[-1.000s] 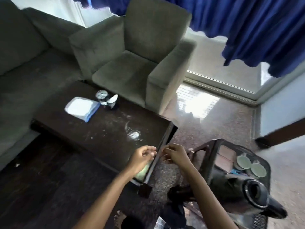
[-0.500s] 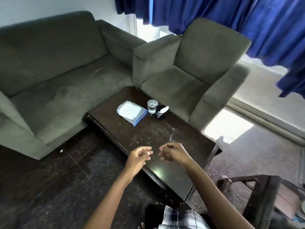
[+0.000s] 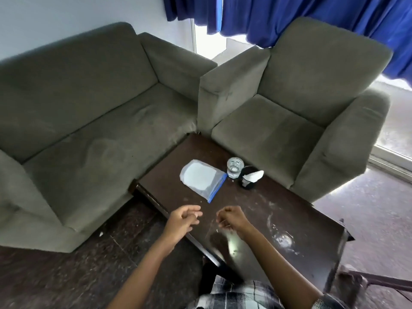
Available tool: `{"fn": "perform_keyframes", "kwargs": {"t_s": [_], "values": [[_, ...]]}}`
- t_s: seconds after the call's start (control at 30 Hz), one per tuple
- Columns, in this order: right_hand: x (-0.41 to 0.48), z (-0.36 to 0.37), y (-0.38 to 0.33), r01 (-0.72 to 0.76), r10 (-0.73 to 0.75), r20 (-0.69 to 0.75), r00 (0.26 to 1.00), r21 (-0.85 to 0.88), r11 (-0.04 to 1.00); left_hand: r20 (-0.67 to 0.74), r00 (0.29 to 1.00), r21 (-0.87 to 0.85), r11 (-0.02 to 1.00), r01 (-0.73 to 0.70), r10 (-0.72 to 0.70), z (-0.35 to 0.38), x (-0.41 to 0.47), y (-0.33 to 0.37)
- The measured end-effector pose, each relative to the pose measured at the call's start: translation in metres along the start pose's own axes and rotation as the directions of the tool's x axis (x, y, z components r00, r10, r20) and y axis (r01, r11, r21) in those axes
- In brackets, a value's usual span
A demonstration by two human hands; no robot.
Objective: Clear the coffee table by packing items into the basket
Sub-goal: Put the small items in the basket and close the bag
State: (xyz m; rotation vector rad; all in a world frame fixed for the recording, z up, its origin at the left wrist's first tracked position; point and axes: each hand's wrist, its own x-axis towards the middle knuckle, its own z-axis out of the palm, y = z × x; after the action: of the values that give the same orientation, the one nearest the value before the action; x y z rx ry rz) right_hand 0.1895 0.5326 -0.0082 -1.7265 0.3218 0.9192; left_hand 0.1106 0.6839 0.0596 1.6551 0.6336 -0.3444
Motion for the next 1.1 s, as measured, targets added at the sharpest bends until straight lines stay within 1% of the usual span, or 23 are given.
{"fn": "perform_keyframes", "kwargs": {"t_s": [0.13, 0.3, 0.4, 0.47, 0.57, 0.63, 0.73, 0.87, 1.0, 1.03, 1.1], "values": [[0.052, 0.011, -0.022, -0.069, 0.068, -0.059, 0.996, -0.015, 0.997, -0.013, 1.0, 0.06, 0.998, 0.017, -0.016, -0.03, 0.051, 0.025], [0.104, 0.023, -0.033, -0.179, 0.196, -0.173, 0.965, 0.107, 0.978, 0.052, 0.997, 0.07, 0.996, 0.048, -0.052, -0.05, 0.098, 0.041], [0.137, 0.029, -0.028, -0.25, 0.323, -0.252, 0.912, 0.281, 0.927, 0.112, 0.99, 0.083, 0.994, 0.073, -0.082, -0.062, 0.125, 0.045], [0.157, 0.035, -0.023, -0.281, 0.395, -0.295, 0.87, 0.363, 0.888, 0.167, 0.981, 0.108, 0.99, 0.085, -0.102, -0.073, 0.144, 0.048], [0.188, 0.047, -0.018, -0.318, 0.472, -0.321, 0.821, 0.43, 0.845, 0.235, 0.964, 0.173, 0.981, 0.084, -0.124, -0.093, 0.177, 0.052], [0.217, 0.051, -0.017, -0.313, 0.489, -0.351, 0.799, 0.452, 0.835, 0.256, 0.959, 0.233, 0.971, 0.057, -0.118, -0.104, 0.208, 0.057], [0.261, 0.054, -0.013, -0.345, 0.489, -0.413, 0.768, 0.376, 0.86, 0.273, 0.959, 0.316, 0.948, -0.013, -0.078, -0.116, 0.255, 0.063], [0.295, 0.065, -0.016, -0.361, 0.471, -0.491, 0.733, 0.306, 0.881, 0.334, 0.94, 0.361, 0.93, -0.069, -0.06, -0.132, 0.298, 0.068], [0.31, 0.071, -0.012, -0.498, 0.52, -0.543, 0.66, 0.202, 0.843, 0.383, 0.919, 0.38, 0.923, -0.061, -0.097, -0.151, 0.315, 0.062], [0.308, 0.073, -0.015, -0.517, 0.534, -0.541, 0.649, 0.2, 0.832, 0.392, 0.914, 0.391, 0.918, -0.06, -0.107, -0.157, 0.316, 0.06], [0.306, 0.073, -0.018, -0.544, 0.537, -0.536, 0.651, 0.164, 0.823, 0.402, 0.909, 0.399, 0.915, -0.065, -0.111, -0.167, 0.319, 0.059]]}}
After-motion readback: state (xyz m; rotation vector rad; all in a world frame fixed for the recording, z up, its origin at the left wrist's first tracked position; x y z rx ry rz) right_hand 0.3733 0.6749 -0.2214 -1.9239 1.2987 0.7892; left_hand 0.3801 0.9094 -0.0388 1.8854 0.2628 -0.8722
